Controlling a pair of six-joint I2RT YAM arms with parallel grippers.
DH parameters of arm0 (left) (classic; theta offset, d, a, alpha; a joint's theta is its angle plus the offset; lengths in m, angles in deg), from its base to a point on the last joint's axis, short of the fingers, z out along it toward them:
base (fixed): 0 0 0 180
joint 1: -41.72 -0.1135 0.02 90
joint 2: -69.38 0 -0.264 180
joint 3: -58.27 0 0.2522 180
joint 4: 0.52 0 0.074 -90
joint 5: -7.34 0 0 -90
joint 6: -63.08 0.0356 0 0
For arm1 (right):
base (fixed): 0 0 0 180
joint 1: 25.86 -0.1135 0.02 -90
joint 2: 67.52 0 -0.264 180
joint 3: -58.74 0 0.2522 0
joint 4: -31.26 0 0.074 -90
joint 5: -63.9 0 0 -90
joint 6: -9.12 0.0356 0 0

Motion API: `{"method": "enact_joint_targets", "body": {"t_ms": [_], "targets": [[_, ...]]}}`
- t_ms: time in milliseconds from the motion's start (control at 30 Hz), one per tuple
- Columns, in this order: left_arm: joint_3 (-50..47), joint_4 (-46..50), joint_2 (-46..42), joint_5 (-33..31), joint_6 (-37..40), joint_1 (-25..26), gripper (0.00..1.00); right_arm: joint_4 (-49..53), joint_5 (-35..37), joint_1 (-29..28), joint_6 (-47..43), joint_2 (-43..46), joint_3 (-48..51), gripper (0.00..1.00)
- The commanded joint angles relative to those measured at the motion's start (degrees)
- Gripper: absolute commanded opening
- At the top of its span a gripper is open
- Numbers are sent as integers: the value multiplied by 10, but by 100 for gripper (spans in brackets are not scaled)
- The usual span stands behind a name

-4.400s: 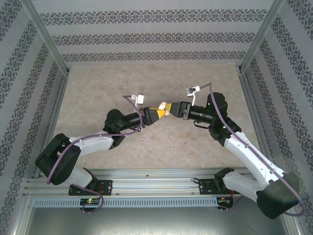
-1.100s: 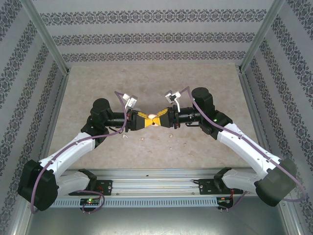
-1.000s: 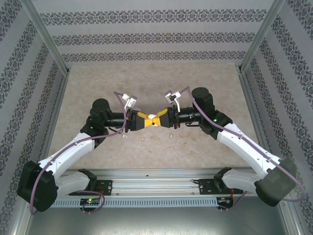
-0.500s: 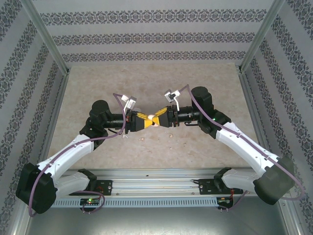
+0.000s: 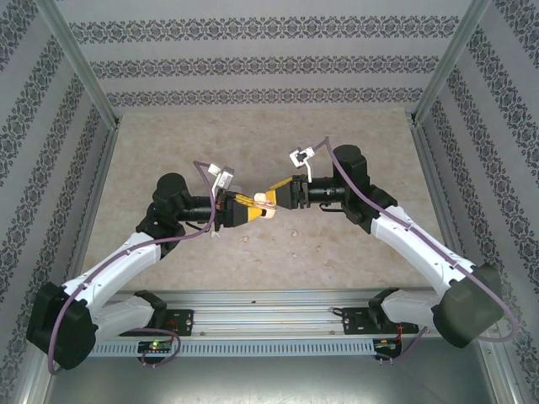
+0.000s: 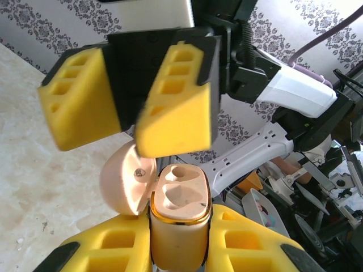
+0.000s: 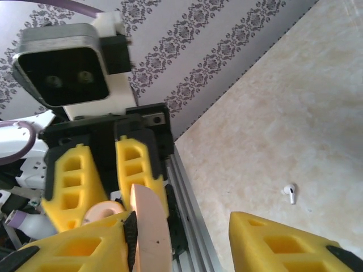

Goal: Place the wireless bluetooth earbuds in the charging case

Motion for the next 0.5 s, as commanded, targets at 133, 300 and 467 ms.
{"method": "enact_joint_targets", "body": {"t_ms": [133,300,467], "targets": [[-1,-3,-16,-4,27,4,0,-7,19,4,36,11,9,61],[-7,24,-32,-36,69,4,0,-18,17,-4,73,28,18,66],[-22,45,-63,-77,133,4,0,-19,27,-29,101,27,22,70]]}}
